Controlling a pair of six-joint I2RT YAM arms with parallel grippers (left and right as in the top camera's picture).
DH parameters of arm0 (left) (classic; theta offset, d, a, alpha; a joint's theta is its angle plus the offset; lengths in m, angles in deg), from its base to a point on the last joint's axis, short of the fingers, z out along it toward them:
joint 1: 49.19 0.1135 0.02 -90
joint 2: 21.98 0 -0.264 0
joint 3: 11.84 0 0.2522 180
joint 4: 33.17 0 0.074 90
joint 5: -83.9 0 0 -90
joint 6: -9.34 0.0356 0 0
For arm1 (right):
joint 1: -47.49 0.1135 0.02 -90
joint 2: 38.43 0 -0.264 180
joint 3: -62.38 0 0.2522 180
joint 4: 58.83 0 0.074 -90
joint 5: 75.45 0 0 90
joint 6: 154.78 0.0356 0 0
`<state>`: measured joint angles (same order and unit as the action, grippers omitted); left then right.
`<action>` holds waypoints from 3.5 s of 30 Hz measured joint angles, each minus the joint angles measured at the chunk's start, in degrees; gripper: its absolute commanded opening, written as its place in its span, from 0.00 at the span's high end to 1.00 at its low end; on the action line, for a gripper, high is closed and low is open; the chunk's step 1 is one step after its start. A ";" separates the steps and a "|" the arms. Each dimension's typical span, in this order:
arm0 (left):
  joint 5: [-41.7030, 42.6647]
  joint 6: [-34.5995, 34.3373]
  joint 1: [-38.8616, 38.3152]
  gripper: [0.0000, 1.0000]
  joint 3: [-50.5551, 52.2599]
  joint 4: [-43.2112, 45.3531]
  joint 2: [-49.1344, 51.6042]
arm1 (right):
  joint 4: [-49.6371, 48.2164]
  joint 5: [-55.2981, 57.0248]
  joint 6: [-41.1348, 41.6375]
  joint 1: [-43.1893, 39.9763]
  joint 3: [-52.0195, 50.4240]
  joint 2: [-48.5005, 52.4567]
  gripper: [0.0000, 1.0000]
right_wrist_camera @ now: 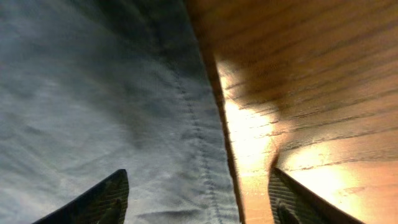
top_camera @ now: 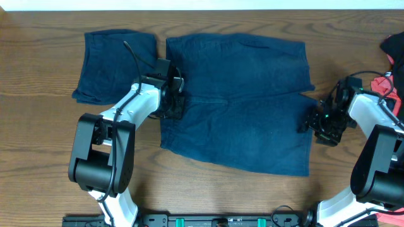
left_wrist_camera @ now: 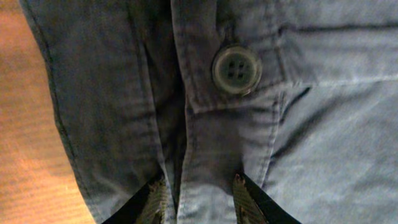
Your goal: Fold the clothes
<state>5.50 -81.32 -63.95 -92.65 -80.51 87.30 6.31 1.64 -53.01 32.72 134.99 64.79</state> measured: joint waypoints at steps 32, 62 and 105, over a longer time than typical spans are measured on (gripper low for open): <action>7.80 -2.32 -4.37 0.81 -0.04 -22.97 -0.48 | -14.49 -17.40 -0.31 -11.56 2.34 -3.85 0.37; 7.37 -4.22 -7.41 0.02 -0.15 -18.88 -30.12 | -16.70 5.57 6.75 2.75 -0.85 -4.72 0.59; 5.77 -4.24 -7.41 0.02 -0.15 -18.08 -30.08 | -51.80 -1.25 17.81 -0.50 -7.13 -12.94 0.99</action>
<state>11.27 -85.56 -71.36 -92.80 -98.59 57.22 -45.49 0.39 -35.20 32.22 127.87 51.85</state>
